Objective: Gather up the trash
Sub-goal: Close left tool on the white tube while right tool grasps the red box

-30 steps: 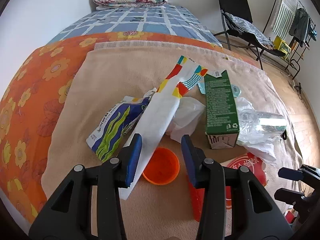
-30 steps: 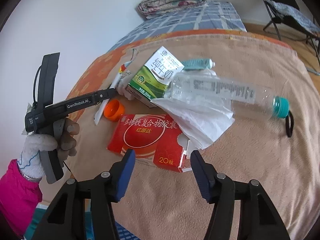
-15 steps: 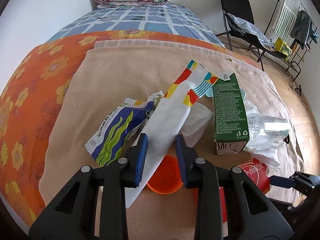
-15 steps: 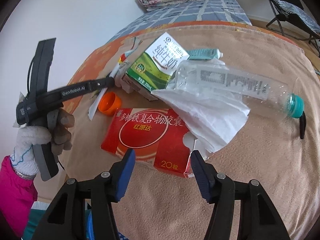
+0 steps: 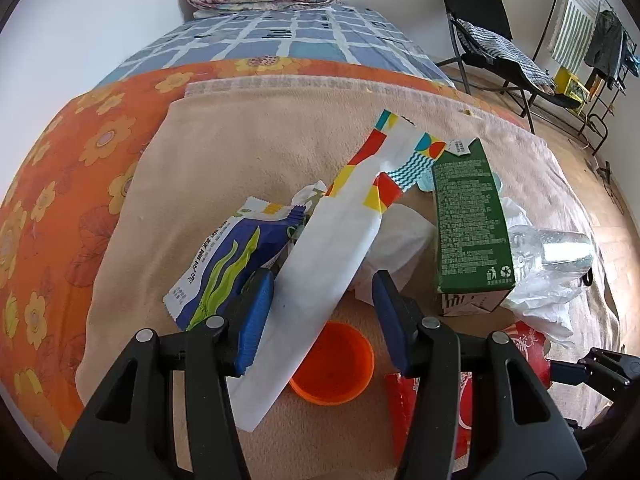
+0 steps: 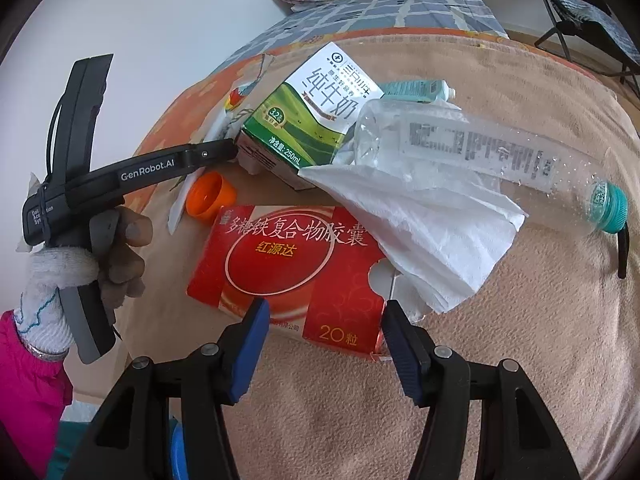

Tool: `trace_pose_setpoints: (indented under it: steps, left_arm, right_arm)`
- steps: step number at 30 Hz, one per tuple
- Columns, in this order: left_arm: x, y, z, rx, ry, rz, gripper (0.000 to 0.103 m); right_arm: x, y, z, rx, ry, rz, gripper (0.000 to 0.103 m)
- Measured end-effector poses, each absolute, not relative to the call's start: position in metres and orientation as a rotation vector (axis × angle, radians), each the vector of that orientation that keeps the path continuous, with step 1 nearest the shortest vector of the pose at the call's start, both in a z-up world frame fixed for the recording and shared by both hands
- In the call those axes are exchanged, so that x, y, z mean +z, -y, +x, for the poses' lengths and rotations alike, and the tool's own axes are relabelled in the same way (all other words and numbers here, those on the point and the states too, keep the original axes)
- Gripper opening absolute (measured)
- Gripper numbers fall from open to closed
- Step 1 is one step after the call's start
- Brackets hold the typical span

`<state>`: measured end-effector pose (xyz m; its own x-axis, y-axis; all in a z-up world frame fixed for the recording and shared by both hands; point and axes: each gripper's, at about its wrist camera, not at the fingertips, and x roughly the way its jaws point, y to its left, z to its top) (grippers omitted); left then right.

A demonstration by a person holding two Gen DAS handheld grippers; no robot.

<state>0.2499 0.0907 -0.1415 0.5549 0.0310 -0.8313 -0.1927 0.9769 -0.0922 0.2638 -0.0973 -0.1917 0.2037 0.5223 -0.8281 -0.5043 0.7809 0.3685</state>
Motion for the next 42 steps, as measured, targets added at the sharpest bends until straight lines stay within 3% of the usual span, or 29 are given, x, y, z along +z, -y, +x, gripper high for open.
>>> trace_pose_setpoints:
  steps: [3,7,14,23,27,32,40,42]
  left_arm:
    - [-0.143,-0.093,0.251,0.128,-0.972,-0.196,0.052]
    - [-0.145,-0.096,0.252,0.114,-0.986,-0.215,0.030]
    - [-0.142,-0.105,0.248,0.081,-0.969,-0.274,0.018]
    - [-0.133,-0.105,0.241,0.059,-0.942,-0.278,0.017]
    - [-0.130,-0.106,0.237,0.048,-0.940,-0.281,0.008]
    - [-0.126,-0.103,0.233,0.034,-0.936,-0.281,0.007]
    - [-0.117,-0.111,0.223,0.029,-0.910,-0.302,0.006]
    - [-0.114,-0.114,0.219,0.035,-0.904,-0.304,0.006]
  right_arm:
    - [-0.192,0.096,0.264,0.723,-1.161,0.018,0.062]
    - [-0.192,0.097,0.263,0.731,-1.163,0.023,0.061]
    - [-0.192,0.095,0.260,0.760,-1.168,0.029,0.039]
    - [-0.185,0.095,0.256,0.772,-1.149,0.053,0.024]
    - [-0.176,0.091,0.247,0.786,-1.120,0.043,0.020]
    - [-0.161,0.083,0.233,0.804,-1.060,-0.006,0.016]
    - [-0.148,0.064,0.217,0.821,-0.991,-0.103,0.014]
    - [-0.148,0.059,0.212,0.828,-0.991,-0.122,0.018]
